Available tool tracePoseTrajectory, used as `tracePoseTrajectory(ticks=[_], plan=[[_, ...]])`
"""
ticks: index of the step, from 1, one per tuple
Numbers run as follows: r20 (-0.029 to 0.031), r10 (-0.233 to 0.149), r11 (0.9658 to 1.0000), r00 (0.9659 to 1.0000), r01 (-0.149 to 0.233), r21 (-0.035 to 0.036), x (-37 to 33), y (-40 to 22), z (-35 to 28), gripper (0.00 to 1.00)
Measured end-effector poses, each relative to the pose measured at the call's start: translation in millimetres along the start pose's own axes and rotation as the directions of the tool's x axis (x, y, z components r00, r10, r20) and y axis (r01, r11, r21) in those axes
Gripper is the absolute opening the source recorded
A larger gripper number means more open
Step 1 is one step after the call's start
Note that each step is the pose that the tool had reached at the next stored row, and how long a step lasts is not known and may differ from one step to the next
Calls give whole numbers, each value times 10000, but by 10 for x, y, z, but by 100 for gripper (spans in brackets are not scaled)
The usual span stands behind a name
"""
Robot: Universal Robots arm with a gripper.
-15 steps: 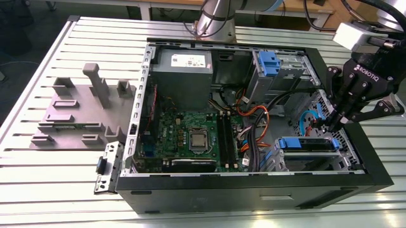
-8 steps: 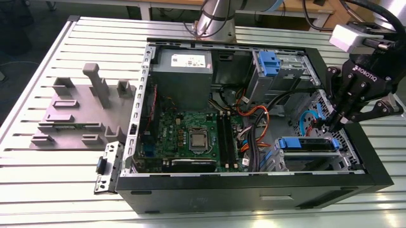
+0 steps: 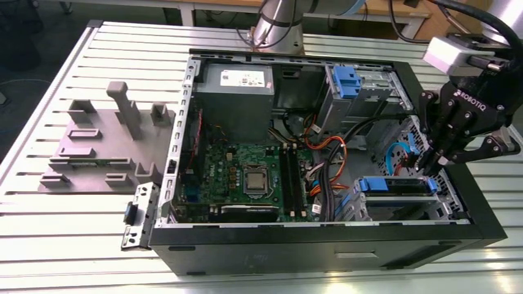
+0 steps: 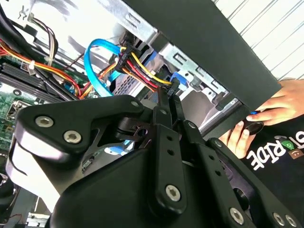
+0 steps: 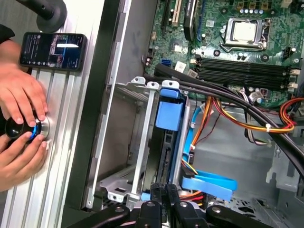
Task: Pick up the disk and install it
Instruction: 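Insert the first disk wire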
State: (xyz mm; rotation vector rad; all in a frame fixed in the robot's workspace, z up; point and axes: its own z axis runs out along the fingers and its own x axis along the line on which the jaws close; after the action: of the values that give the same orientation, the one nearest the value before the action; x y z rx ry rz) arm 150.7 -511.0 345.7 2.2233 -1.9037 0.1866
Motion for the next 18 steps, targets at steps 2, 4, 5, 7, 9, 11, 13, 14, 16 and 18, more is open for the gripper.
tracePoseTrajectory(ticks=[2,4,5,7,9,11,13,14,16,18], plan=[[-3,1,10000,10000,-1,11,4,27,5,17],[-6,6,10000,10000,-6,32,2,57,8,17],[-5,9,10000,10000,-9,48,-1,75,10,17],[-13,23,9999,10000,-23,101,-6,115,14,17],[-15,44,9998,10000,-44,173,-9,142,27,17],[7,58,9998,10000,-58,215,-5,149,37,17],[64,67,9997,10000,-69,244,3,153,51,17],[85,70,9997,9999,-72,253,11,157,57,17],[102,75,9996,9999,-78,274,17,174,68,17],[117,82,9995,9999,-85,297,22,193,78,17]])
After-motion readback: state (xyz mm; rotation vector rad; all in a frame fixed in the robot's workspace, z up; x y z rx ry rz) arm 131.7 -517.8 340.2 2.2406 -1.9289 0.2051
